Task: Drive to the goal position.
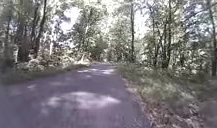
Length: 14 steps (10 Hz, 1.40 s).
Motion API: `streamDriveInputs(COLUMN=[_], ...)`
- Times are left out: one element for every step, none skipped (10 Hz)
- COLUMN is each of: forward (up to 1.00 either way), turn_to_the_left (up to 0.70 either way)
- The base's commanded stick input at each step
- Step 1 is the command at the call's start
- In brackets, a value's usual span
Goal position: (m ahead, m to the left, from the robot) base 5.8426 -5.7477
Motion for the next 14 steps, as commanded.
streamDriveInputs(forward=[0.45,0.45,0.45,0.45,0.45,0.45,0.45,0.45,0.45,0.45,0.45,0.45,0.45,0.45], turn_to_the_left=[0.0,0.0,0.0,0.0,0.0,0.0,0.0,0.0,0.0,0.0,0.0,0.0,0.0,0.0])
